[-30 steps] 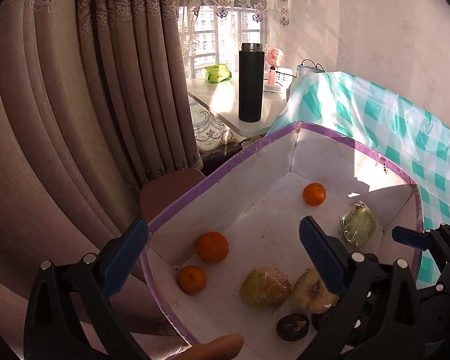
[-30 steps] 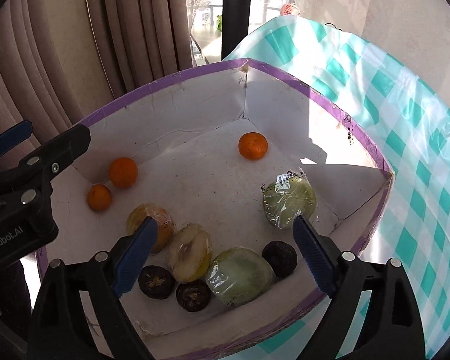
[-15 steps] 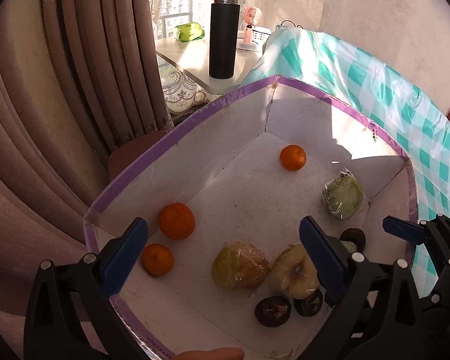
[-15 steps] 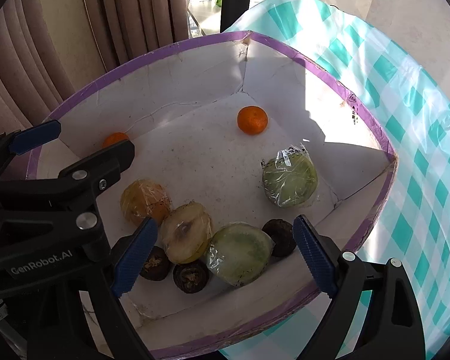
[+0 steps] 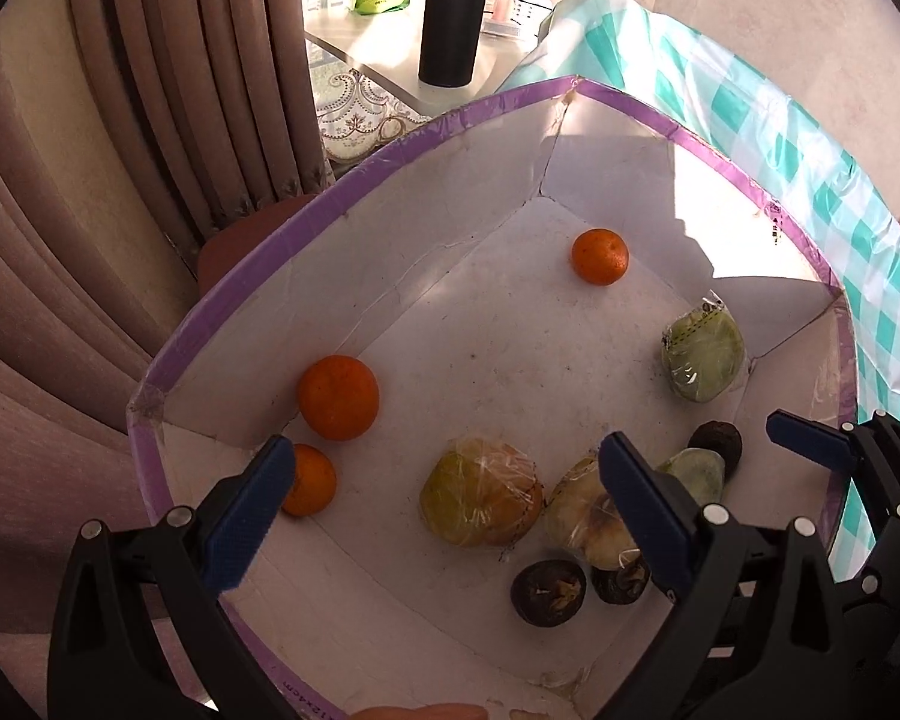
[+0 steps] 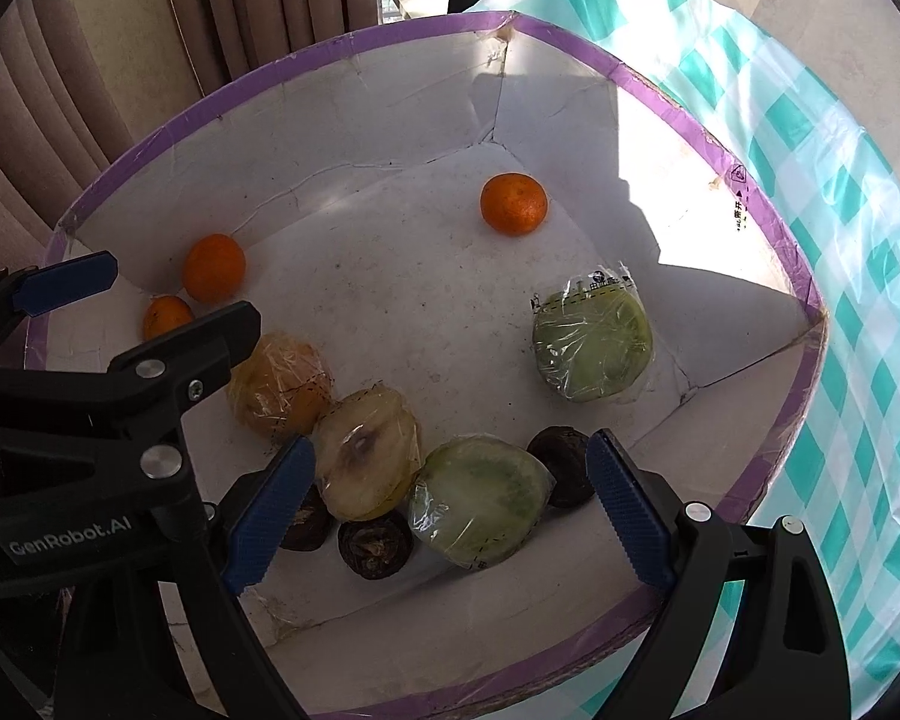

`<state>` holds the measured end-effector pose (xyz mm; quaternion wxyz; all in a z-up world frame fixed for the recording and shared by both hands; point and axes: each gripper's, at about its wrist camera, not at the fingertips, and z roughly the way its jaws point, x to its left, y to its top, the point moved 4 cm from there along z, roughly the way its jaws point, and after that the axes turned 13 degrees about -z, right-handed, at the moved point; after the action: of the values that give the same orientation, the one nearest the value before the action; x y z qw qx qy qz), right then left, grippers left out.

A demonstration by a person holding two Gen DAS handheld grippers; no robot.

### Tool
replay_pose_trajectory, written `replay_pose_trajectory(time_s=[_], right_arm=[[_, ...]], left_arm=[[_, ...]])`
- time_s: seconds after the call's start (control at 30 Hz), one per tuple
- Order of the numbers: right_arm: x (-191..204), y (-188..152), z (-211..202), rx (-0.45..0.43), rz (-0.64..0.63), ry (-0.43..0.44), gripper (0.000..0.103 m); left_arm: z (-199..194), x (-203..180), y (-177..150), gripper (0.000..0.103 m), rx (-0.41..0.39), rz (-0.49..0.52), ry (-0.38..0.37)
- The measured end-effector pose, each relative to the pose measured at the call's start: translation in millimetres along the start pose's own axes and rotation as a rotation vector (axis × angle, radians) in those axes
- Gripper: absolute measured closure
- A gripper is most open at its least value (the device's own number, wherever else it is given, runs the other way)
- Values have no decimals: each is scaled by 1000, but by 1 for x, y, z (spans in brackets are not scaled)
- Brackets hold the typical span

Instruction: Organize fruits

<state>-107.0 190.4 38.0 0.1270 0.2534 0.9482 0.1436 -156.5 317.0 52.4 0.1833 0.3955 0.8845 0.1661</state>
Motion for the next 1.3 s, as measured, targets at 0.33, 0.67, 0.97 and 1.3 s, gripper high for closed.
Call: replay_pose_trajectory(time_s=[0.33,0.67,0.97,1.3], right_arm=[[2,0,0,-7,-5,-3,14],[2,2,-1,-9,-2,-10,14],[3,4,-1,-10,-3,-14,14],[5,6,1,-12,-4,-12,11]], left_arm=[[-1,3,-3,2,-3,-6,-11],[-3,3,-1,2,-11,-5,-26],[-8,1,-3,2,-22,-12,-38],[-8,1,-3,2,-23,-15,-44]])
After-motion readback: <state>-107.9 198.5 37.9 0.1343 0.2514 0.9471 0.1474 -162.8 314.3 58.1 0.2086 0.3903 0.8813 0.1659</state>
